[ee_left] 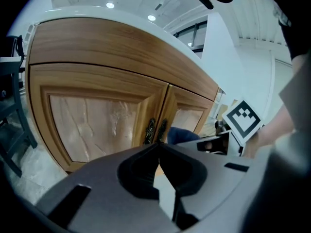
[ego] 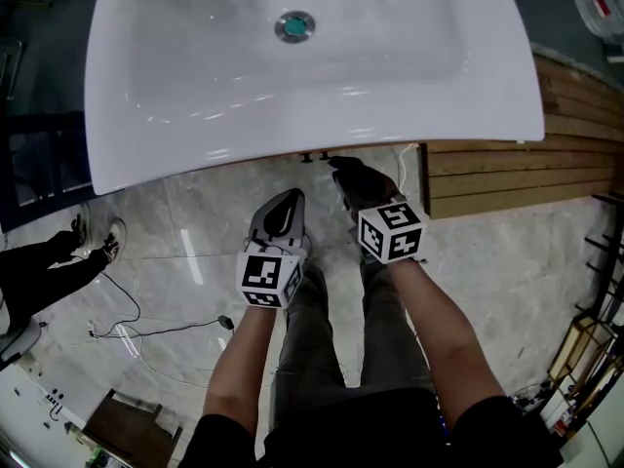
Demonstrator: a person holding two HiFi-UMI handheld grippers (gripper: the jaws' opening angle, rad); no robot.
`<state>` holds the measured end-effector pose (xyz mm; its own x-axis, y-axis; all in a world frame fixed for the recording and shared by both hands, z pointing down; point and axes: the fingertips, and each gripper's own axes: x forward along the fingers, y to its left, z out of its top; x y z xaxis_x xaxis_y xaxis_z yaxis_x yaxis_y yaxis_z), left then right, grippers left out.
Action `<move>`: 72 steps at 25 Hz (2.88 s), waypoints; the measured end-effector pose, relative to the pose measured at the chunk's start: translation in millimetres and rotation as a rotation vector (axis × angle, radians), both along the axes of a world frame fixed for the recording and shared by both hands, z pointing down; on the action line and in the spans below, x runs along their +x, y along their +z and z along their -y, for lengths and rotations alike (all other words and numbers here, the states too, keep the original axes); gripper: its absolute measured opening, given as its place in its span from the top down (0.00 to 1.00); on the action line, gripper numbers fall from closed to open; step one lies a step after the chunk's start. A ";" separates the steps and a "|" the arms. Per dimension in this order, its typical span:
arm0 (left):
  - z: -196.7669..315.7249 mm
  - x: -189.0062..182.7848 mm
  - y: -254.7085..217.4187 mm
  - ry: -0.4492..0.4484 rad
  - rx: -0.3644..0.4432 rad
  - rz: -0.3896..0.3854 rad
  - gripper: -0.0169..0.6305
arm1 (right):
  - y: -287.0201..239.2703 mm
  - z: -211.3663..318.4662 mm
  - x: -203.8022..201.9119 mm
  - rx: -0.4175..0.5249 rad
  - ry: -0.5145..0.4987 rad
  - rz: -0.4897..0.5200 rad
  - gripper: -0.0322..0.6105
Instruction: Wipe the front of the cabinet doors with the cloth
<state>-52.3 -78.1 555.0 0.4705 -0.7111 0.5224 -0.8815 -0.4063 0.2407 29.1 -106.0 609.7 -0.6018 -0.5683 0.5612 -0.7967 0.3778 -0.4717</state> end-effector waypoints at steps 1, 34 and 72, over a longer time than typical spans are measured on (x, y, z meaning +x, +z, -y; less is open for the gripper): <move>-0.9 -4.6 1.1 -0.002 -0.002 0.001 0.96 | 1.3 2.0 -3.6 -0.001 0.004 0.002 0.78; 23.6 89.9 9.9 0.066 0.011 -0.017 0.96 | 19.9 28.0 94.2 0.006 0.128 -0.019 0.78; 14.3 139.0 -26.0 0.091 0.006 -0.055 0.96 | -35.6 1.4 161.6 0.017 0.149 -0.039 0.78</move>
<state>86.7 -92.4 529.0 0.5608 -0.6675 0.4899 -0.8266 -0.4856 0.2845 190.7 -107.4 574.1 -0.4876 -0.6597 0.5719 -0.8624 0.2616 -0.4335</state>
